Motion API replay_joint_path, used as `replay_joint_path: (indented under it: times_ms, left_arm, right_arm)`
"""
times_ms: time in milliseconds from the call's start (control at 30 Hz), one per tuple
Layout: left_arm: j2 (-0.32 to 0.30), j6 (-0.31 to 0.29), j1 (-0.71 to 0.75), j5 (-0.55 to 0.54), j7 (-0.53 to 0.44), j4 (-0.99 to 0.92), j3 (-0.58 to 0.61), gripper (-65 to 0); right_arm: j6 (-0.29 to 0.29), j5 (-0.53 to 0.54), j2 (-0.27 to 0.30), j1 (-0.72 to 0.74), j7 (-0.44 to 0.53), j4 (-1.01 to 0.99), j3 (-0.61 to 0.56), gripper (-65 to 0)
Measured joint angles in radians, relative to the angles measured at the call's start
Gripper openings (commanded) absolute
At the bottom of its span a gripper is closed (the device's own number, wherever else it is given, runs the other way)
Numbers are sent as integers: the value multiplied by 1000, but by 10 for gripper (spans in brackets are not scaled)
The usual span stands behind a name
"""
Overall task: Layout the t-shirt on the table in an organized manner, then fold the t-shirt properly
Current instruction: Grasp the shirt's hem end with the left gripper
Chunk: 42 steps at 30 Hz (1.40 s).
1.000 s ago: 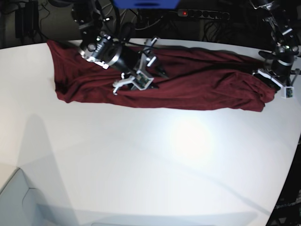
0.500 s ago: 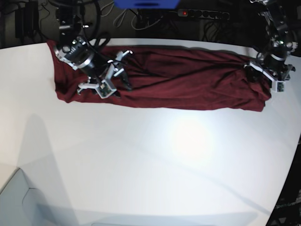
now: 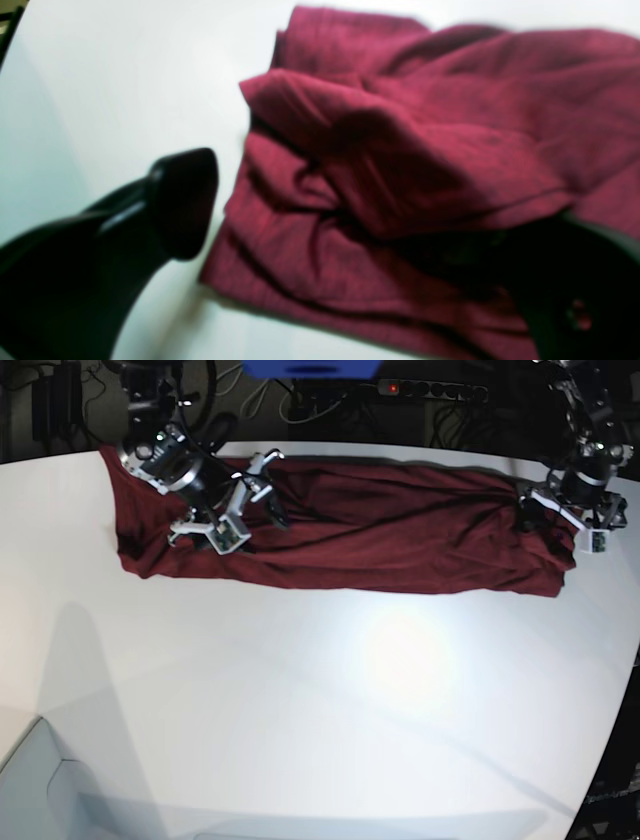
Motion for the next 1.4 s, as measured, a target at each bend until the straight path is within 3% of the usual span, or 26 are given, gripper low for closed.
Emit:
replay_joint_path:
  times_ms: [467, 1167, 1200, 1400]
  left_arm:
    - [0, 3, -33, -35, 5, -9, -35, 0]
    - [-26, -3, -175, -83, -128, -349, -27, 0]
    - [-26, -5, -177, -86, -134, -356, -27, -16]
    - [-31, 7, -213, -97, -148, -406, -12, -390]
  right_arm:
    - [0, 0, -8, 18, 1, -127, 9, -242]
    - [0, 0, -8, 15, 2, -127, 8, -243]
    - [0, 0, -8, 15, 2, -127, 8, -243]
    - [0, 0, -8, 18, 1, -127, 8, -243]
